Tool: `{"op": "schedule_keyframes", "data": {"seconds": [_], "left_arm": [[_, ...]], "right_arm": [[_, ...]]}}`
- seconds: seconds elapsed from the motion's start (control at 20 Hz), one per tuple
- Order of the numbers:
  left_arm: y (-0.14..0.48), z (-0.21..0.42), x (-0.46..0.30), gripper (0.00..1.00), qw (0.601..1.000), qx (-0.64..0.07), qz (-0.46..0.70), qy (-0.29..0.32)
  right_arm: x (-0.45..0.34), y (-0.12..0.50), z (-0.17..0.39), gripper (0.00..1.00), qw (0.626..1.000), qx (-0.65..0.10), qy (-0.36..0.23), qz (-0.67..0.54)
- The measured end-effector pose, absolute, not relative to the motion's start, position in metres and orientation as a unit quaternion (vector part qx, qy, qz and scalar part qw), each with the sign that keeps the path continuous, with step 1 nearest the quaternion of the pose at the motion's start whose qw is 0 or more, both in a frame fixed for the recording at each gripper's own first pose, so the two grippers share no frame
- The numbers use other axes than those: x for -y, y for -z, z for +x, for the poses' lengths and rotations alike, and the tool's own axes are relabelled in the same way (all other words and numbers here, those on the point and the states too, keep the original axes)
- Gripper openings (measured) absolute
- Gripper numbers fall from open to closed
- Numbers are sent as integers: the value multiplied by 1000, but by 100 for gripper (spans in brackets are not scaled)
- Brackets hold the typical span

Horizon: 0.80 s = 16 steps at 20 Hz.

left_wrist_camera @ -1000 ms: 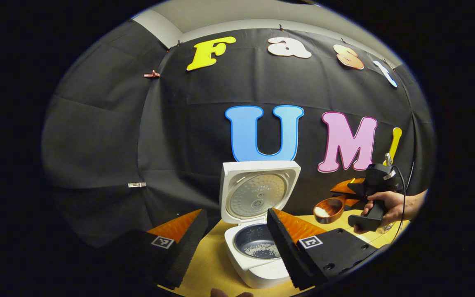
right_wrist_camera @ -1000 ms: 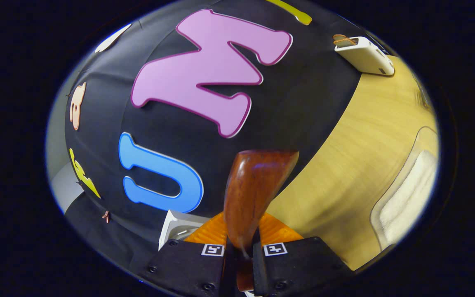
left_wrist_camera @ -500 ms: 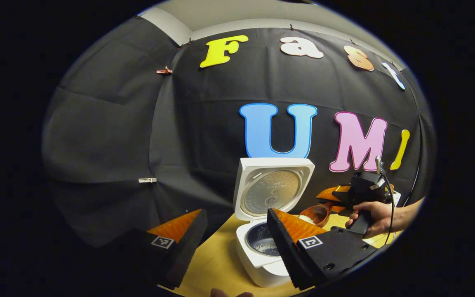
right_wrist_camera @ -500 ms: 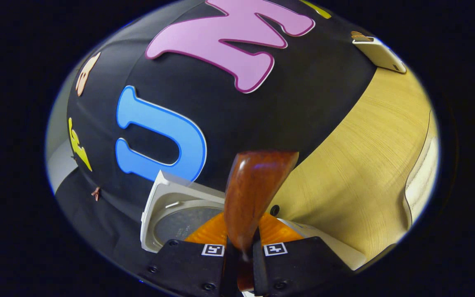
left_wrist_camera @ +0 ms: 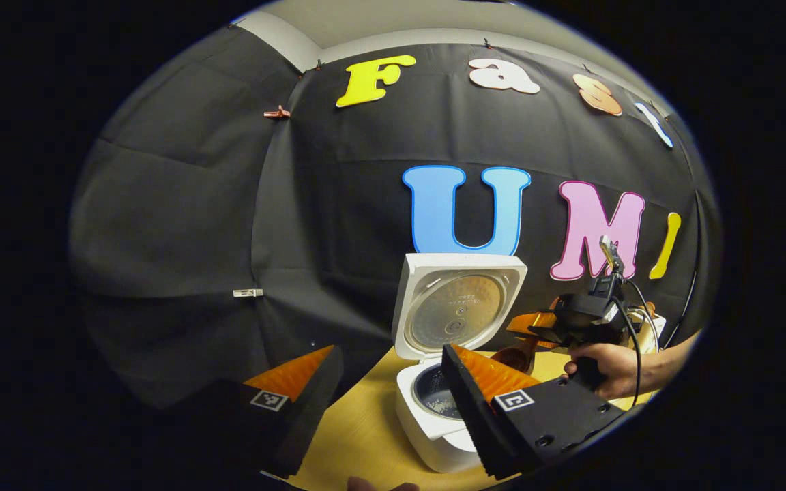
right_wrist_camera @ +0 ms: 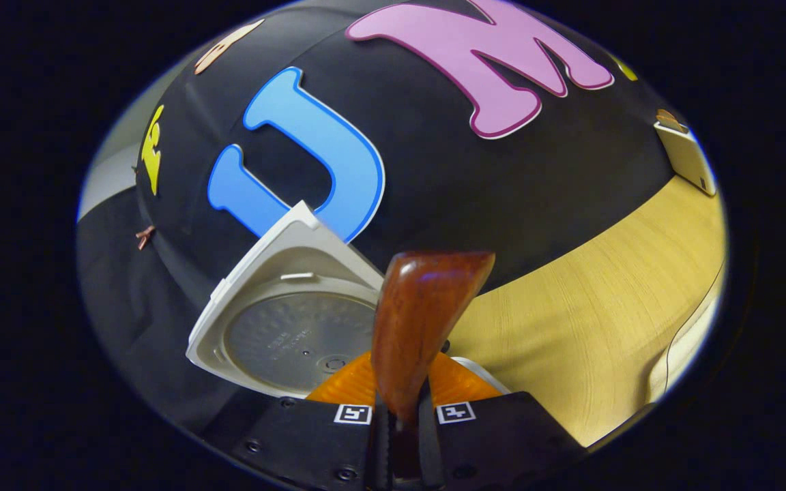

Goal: Close the left gripper, press the button to open the rice cooker; take a wooden spoon from the chopstick holder with the right hand, scoop a spoonful of rice and pour it into the rice cooker, then put the wooden spoon back into the chopstick holder.

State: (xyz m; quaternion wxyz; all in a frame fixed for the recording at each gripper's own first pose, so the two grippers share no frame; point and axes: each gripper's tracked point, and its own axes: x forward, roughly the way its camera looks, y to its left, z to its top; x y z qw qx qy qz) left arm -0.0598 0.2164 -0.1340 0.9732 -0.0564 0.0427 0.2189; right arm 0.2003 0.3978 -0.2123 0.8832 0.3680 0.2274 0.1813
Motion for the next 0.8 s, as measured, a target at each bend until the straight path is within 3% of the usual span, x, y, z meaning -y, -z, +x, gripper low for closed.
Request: {"op": "schedule_keyframes", "data": {"seconds": [0.8], "left_arm": [[142, -60, -219, 94, 971, -44, -70, -223]], "right_arm": [[-421, 197, 194, 19, 929, -190, -235, 212]]}}
